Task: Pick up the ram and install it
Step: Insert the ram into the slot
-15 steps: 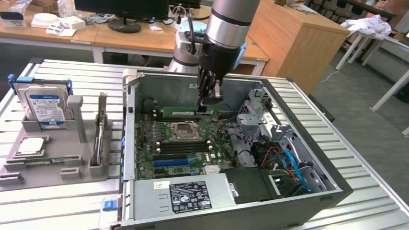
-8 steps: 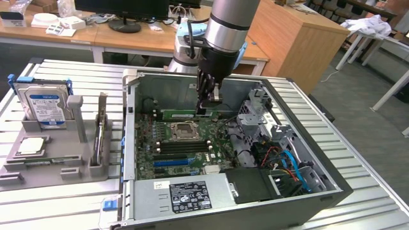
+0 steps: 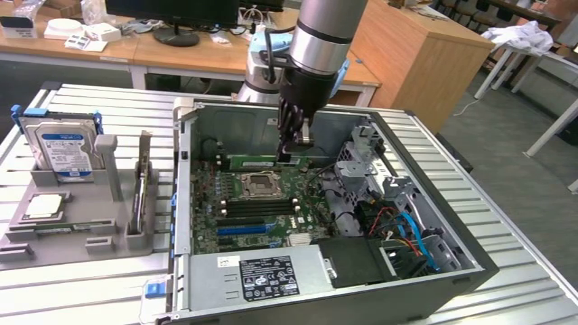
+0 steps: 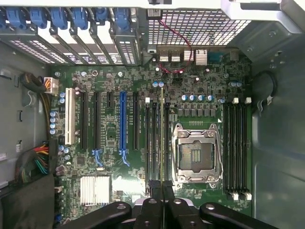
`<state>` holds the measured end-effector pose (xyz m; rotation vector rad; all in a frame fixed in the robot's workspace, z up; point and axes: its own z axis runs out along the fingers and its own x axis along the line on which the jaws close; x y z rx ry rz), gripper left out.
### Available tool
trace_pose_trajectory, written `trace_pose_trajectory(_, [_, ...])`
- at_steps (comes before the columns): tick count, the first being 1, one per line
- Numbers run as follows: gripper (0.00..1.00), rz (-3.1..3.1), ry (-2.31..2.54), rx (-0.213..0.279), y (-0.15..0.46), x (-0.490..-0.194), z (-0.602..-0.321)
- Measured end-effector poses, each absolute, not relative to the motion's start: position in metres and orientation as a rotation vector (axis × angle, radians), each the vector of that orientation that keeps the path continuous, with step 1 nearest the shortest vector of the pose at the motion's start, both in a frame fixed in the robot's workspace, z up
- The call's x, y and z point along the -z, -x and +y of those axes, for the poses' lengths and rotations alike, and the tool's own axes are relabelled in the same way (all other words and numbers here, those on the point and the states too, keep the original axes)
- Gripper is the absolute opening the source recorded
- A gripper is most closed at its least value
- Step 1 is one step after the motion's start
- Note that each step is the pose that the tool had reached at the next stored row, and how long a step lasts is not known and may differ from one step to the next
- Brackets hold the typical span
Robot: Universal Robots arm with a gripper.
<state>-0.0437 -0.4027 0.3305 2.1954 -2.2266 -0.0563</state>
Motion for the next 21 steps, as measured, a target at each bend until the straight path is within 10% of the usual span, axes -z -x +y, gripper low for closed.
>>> trace_pose_trajectory(21, [0.12,-2.226,-2.195,0.056,0.044,-0.315,-0.403])
